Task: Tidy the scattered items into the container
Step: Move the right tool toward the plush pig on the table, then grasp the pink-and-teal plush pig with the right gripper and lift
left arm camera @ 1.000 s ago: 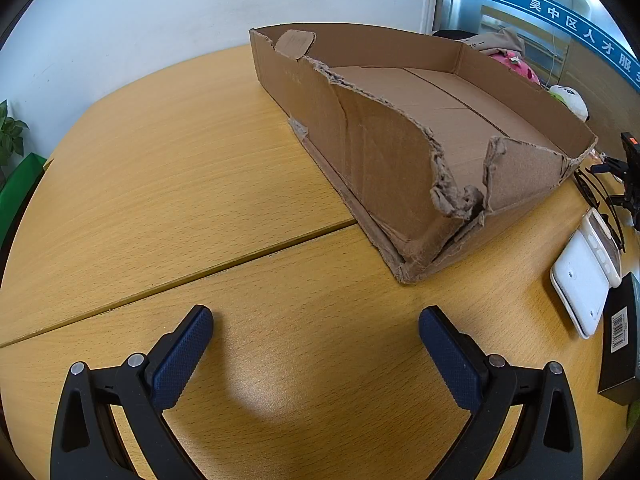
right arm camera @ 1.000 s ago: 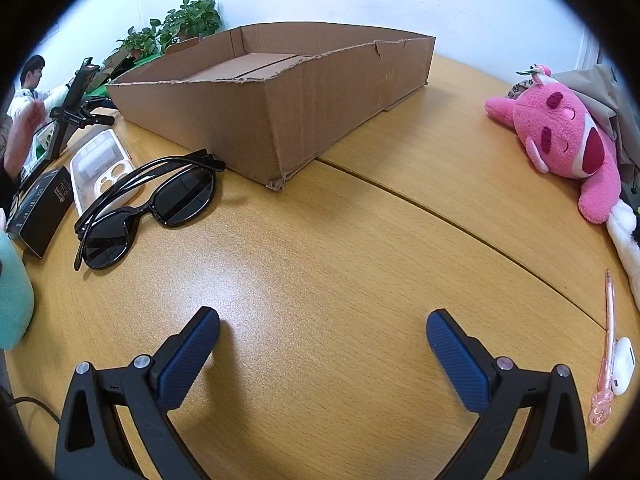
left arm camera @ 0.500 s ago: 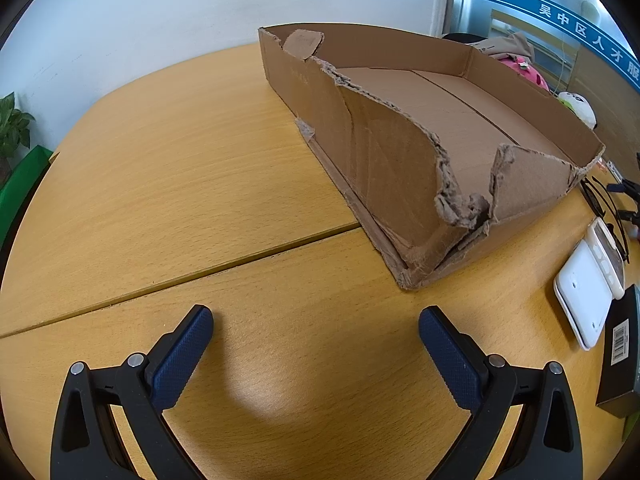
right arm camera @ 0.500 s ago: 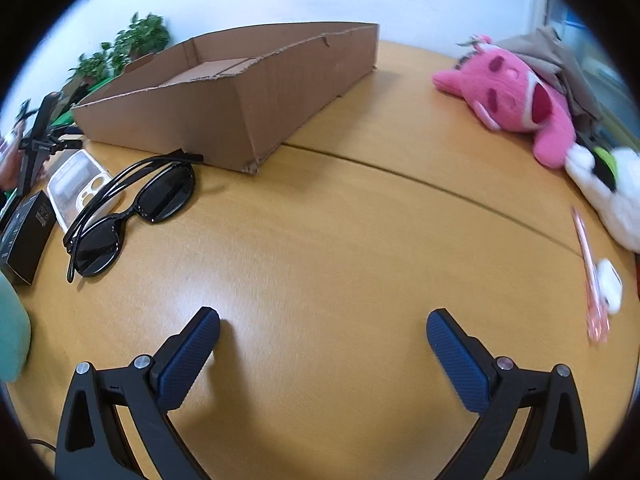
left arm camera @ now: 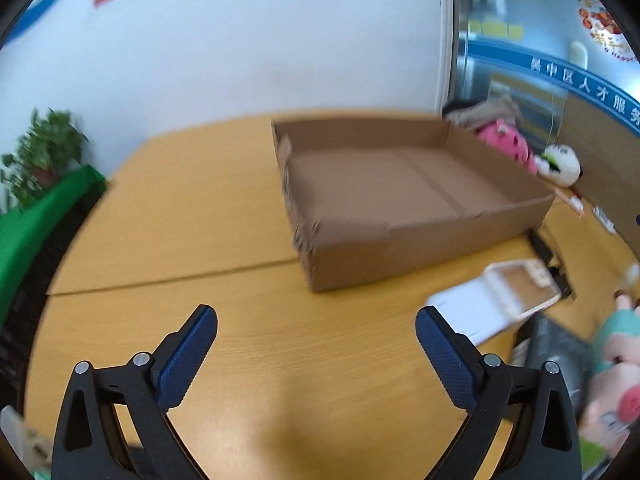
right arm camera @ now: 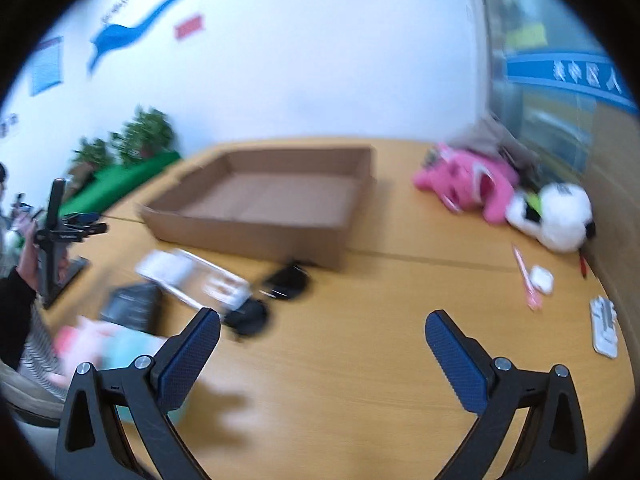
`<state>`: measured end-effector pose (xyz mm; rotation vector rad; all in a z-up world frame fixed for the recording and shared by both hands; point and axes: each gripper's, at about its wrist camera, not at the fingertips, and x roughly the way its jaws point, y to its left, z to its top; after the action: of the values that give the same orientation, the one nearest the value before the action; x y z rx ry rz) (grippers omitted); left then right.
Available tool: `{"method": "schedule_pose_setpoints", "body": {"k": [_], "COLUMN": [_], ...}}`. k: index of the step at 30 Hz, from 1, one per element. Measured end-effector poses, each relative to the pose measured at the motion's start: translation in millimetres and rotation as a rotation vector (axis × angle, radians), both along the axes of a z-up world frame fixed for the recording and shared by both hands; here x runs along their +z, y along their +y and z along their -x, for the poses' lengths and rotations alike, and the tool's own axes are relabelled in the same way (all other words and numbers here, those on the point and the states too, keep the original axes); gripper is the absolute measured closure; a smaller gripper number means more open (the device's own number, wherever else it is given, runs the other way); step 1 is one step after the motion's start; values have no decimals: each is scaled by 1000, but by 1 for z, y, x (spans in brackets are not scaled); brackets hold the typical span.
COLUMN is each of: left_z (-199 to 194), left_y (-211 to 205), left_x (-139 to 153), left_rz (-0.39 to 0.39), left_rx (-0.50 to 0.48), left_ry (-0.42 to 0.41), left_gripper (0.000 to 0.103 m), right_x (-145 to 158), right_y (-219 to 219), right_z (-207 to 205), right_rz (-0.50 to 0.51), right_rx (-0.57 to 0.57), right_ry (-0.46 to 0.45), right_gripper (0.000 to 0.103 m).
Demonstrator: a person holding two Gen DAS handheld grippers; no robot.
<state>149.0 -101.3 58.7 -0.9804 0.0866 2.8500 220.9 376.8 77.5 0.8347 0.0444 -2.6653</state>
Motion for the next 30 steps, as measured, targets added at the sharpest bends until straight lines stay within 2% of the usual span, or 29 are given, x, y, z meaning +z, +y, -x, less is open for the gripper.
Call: {"method": "schedule_pose_setpoints", "body": {"k": [2,5,9,11,14,21,30], "left_z": [-31,-64,-95,-105,-124,-154,-157], "left_y": [22,59,95,108,124,157,176], "left_x": [24,48,56,49,37,21,-14], "left_rz": [-5,-35,-102,-146,-185,-184,-241], "left_rx": [-19,-116,-189,-221,-253,-330,-401], "left_ry": [36,77,74,32,-2,-44,-152], "left_gripper": [0,0,0,0,0,0,0], "right_x": [8,7,-6,-15,-22,-40,-61], "right_y": [-28,-68,-105,-113,-124,-123,-118], "right_z": [-9,-23,-43,-51,-69,-83,-82], "right_rz": [7,27,48,109,104,143,188], "right_rx": [51,134,171,169,134,68,28], "right_ry": [11,-11,-59,-107,-120,-173,-224], "right_gripper": [1,1,1,1,1,1,1]}}
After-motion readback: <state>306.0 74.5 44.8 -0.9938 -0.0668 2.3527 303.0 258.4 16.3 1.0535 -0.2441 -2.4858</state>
